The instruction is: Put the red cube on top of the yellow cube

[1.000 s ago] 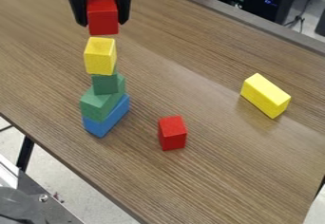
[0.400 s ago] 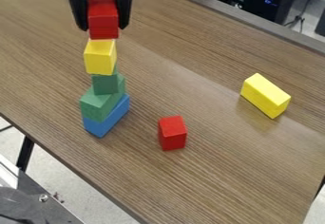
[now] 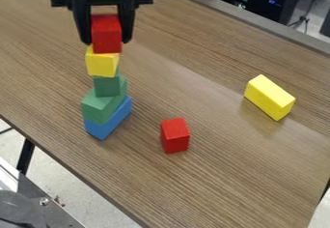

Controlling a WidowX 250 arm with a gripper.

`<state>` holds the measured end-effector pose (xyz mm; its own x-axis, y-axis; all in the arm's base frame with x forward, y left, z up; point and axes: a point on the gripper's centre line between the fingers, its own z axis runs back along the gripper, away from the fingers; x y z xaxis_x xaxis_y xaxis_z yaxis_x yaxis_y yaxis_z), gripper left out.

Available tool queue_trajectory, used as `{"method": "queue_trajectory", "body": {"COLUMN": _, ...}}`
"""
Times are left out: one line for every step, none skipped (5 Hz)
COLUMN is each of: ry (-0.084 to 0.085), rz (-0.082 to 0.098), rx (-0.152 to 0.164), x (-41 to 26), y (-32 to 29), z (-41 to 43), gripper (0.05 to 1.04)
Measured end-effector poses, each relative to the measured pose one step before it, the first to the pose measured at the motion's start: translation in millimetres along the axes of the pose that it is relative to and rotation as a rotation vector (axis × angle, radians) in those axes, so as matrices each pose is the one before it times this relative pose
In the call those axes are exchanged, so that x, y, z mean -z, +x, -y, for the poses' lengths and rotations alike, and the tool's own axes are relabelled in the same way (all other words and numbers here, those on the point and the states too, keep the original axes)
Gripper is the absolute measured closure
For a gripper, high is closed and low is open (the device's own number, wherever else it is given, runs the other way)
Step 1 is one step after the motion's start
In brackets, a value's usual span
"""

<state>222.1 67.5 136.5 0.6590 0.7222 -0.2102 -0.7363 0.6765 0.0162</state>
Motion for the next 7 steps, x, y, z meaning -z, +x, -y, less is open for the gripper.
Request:
{"method": "queue_trajectory", "body": {"ry": -0.0003, "rz": -0.0034, "rx": -0.0006, "x": 1.49, "y": -0.44, "z": -0.49, "gripper": 0.497}}
{"method": "queue_trajectory", "body": {"ry": 0.0014, "rz": 0.0027, "rx": -0.0031, "x": 1.07, "y": 0.73, "z": -1.08, "gripper": 0.424}}
{"method": "queue_trajectory", "body": {"ry": 0.0128, "rz": -0.0304, "rx": 0.0017, "x": 4.34, "y": -1.32, "z": -3.4, "gripper": 0.132}}
{"method": "queue_trajectory", "body": {"ry": -0.0239, "rz": 0.0463, "rx": 0.0126, "x": -5.33, "y": 1.33, "z": 1.36, "gripper": 0.083}}
{"method": "queue_trajectory", "body": {"ry": -0.0181, "rz": 0.0353, "rx": 0.0115, "x": -6.78, "y": -1.08, "z": 0.74, "gripper": 0.085}}
{"method": "queue_trajectory", "body": {"ry": -0.0288, "rz": 0.0038, "rx": 0.0266, "x": -8.87, "y": -1.63, "z": 4.36, "gripper": 0.085}}
{"method": "queue_trajectory", "body": {"ry": -0.0058, "rz": 0.0583, "rx": 0.0238, "x": -23.25, "y": -7.28, "z": 1.74, "gripper": 0.085}}
